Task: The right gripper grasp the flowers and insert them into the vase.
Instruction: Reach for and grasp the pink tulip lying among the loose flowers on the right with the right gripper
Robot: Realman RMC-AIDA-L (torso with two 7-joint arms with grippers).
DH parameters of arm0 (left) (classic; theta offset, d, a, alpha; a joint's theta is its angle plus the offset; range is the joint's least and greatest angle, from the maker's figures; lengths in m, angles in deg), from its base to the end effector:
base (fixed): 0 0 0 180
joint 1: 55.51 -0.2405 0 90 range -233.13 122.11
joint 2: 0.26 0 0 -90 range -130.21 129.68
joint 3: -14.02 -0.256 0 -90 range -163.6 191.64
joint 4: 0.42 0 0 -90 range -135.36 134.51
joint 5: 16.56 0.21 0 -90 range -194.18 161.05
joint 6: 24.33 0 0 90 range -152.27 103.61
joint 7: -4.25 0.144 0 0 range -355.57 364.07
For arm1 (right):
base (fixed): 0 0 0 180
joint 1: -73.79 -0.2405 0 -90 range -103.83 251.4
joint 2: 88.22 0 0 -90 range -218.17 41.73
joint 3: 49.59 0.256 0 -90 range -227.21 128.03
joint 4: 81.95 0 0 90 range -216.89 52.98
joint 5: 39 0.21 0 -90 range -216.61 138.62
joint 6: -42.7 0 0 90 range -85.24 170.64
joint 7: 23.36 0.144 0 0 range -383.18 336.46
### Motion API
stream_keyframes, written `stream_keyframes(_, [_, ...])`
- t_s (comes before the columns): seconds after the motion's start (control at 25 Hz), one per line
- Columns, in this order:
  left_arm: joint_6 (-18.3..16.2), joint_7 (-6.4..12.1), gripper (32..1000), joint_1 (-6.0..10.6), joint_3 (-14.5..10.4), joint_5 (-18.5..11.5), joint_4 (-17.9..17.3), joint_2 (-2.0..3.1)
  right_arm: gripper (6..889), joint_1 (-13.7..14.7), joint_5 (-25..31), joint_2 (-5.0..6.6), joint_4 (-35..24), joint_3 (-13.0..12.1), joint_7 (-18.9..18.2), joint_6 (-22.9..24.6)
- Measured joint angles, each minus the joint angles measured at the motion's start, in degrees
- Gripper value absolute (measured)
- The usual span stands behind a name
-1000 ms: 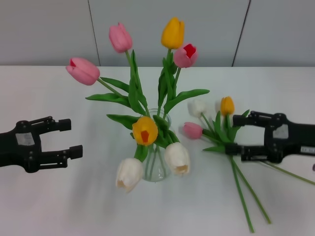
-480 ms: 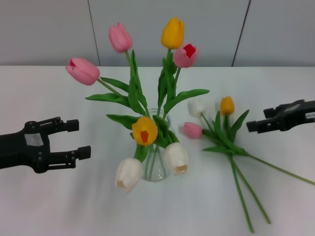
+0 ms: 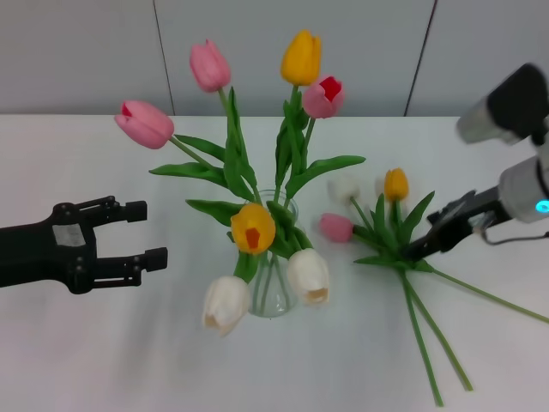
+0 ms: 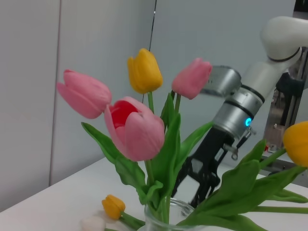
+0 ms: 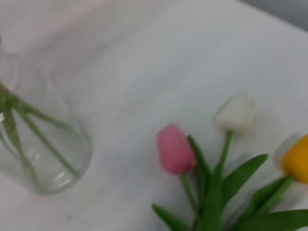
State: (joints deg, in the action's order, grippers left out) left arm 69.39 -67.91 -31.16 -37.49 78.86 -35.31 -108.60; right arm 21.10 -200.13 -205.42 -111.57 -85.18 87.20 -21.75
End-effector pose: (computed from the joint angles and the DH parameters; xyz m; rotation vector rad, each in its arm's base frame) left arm -0.2867 0.3165 0.0607 -2.6883 -0.4353 -0.7755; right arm 0.2578 0.4211 -0.0142 -2.5733 0.8886 -0.2914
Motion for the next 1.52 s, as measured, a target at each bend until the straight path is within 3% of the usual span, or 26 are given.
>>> stream_keyframes(0.12, [-0.03,0.0,888,0.09,0.0,0.02,-0.21,-0.03,767,-0.85,-1.64,-0.74,2.37,-0.49,0.08,1.82])
stream_keyframes(0.36, [-0.03,0.0,888,0.17,0.01,0.03,-0.29,0.03,754,-0.99,-1.91,-1.19,6.59,-4.31,2.29,7.03])
stream_keyframes(1.52, [-0.66,0.0,888,0.09,0.0,0.02,-0.01,-0.03,696,-0.53,-1.42,-1.54,10.81,-4.32,1.67,12.07])
